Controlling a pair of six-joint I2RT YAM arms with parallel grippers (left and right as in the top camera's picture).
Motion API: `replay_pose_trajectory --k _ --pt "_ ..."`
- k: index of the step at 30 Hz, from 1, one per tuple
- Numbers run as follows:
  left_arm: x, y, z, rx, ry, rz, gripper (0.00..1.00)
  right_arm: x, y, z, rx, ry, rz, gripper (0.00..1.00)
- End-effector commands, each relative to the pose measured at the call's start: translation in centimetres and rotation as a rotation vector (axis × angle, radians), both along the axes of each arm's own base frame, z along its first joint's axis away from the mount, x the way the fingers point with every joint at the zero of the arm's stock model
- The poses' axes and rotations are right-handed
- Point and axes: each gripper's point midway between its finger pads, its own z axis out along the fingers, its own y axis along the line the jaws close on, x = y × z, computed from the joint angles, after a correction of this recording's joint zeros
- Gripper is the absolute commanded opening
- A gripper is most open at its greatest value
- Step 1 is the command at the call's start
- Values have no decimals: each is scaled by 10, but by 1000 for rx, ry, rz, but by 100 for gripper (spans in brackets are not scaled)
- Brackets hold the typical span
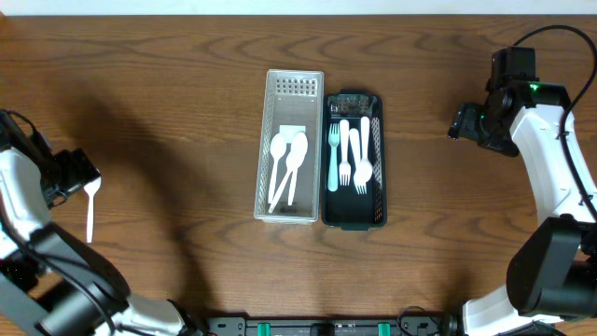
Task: Pack container
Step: 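Reach the left gripper to the last white spoon and grasp it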
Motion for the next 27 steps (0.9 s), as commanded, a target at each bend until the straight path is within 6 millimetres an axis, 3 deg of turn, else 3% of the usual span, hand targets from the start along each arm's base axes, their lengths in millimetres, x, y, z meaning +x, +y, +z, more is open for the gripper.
replay_pose_trajectory --k 1,14,24,27 --pt "5 -7 -26 -66 22 -105 92 -2 -4 -4 -13 16 2 82" --pt "5 -7 -93 -148 124 -177 93 -2 -4 -4 -12 16 -1 83" --pt "2 -9 -106 -173 148 -172 91 -2 -4 -4 -12 16 -1 83" --pt "1 -10 -106 -176 151 -172 77 -2 -4 -4 -12 16 -1 83"
